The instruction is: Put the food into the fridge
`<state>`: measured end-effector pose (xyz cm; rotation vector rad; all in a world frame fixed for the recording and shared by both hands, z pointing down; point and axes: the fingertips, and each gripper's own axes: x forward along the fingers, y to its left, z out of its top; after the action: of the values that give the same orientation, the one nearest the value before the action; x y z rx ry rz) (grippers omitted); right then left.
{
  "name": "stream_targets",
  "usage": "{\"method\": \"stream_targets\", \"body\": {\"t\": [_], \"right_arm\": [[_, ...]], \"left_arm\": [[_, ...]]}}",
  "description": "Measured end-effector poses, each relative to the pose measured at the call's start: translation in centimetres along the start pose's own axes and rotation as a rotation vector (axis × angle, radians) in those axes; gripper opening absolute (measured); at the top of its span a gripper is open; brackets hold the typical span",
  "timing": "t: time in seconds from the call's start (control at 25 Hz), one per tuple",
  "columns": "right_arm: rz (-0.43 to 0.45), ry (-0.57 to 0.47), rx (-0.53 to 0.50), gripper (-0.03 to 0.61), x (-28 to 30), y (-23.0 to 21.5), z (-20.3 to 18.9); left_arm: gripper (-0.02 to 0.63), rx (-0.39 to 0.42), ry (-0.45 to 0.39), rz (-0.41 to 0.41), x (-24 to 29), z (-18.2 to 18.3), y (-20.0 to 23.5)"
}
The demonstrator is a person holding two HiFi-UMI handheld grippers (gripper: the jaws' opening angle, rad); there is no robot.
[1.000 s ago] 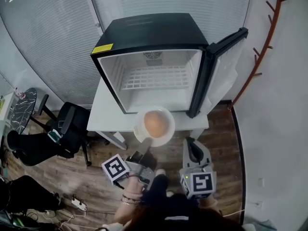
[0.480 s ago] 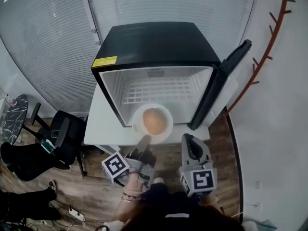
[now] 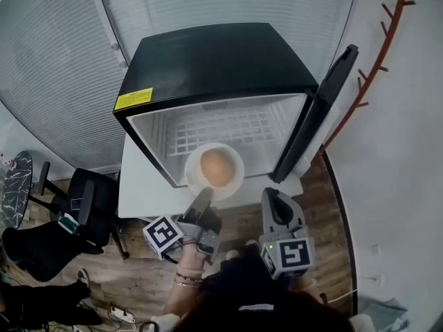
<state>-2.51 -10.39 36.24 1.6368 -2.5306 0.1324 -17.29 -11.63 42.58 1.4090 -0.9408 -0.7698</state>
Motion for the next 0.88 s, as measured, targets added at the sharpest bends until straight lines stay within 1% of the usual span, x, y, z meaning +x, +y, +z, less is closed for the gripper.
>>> {"method": "stream_targets", "body": {"t": [0.16, 0.56, 0.72, 0.88], "right_arm": [[0.01, 0.004, 0.007, -0.005, 1.1, -0.1, -0.1], [0.067, -0.032, 0.016, -0.005, 5.1, -0.7, 0.9], [0.08, -0.039, 0.011, -0.005, 6.4, -1.5, 0.9], [0.083, -0.024, 0.009, -0.005, 7.5, -2.7, 0.8]], "left_arm": [[0.017, 0.001, -0.004, 0.006, 0.8, 0.7, 0.0], [0.017, 0.016, -0.041, 0.021, 3.4, 2.3, -0.3], [0.017, 0.021, -0.051, 0.027, 4.9, 2.8, -0.4], [0.017, 0.019, -0.067, 0.037, 6.3, 3.3, -0.5]]}}
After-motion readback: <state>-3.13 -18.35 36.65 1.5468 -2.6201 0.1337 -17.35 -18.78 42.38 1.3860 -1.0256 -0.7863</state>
